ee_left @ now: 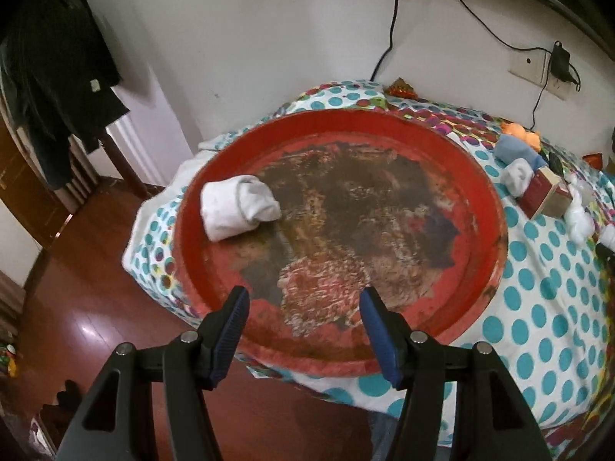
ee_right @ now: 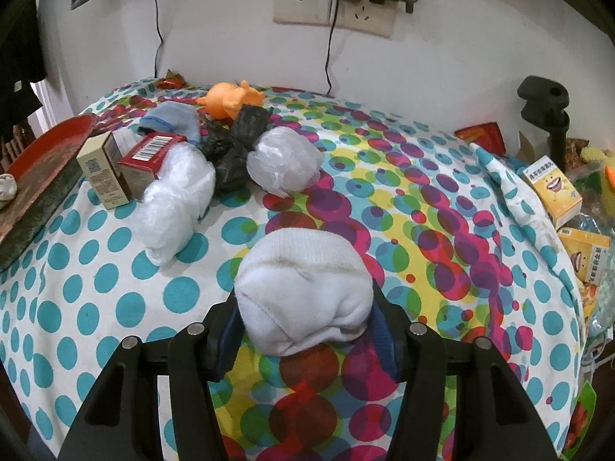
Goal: Organize objects
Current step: 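Carry the white sock ball onto the red tray and open the right tool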
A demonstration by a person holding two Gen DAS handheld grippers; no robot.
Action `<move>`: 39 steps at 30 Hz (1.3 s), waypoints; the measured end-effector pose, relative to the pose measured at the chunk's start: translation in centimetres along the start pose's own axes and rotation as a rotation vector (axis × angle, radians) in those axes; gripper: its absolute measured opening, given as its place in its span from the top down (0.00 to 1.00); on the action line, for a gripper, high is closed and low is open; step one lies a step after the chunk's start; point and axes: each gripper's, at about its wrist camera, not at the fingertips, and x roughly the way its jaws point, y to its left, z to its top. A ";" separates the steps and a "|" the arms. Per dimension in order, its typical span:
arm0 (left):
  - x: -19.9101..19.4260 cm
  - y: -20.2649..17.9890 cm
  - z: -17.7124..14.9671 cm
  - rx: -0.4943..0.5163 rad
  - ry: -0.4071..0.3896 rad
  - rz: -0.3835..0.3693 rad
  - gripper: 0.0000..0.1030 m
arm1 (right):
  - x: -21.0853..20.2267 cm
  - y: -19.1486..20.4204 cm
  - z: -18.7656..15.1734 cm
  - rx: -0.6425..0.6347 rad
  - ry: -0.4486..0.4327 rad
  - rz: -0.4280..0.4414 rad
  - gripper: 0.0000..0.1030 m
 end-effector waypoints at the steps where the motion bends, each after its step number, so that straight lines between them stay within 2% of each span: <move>1: -0.1 0.2 -0.2 0.000 0.001 -0.008 0.41 | -0.1 0.2 0.0 -0.005 -0.003 -0.002 0.47; 5: -0.2 1.1 -0.2 -0.039 0.012 -0.058 0.41 | -0.3 0.6 0.1 -0.012 -0.015 -0.043 0.47; 10: -0.3 2.5 0.0 -0.051 -0.002 -0.009 0.41 | -1.9 2.0 0.1 0.021 -0.030 -0.018 0.47; 15: -0.4 4.9 0.3 -0.097 -0.004 0.019 0.41 | -4.5 6.0 1.5 -0.010 -0.079 0.082 0.47; 23: -0.2 9.2 0.3 -0.183 0.015 0.056 0.41 | -6.4 16.1 4.5 -0.153 -0.100 0.245 0.47; 29: 0.5 11.5 -0.1 -0.222 0.039 0.085 0.41 | -4.0 23.4 7.9 -0.208 -0.057 0.310 0.47; 34: 1.0 13.0 -0.4 -0.247 0.050 0.103 0.41 | -0.8 28.1 10.3 -0.245 0.004 0.290 0.47; 39: 2.1 13.9 -0.8 -0.273 0.081 0.091 0.41 | 2.5 30.6 12.2 -0.248 0.076 0.269 0.47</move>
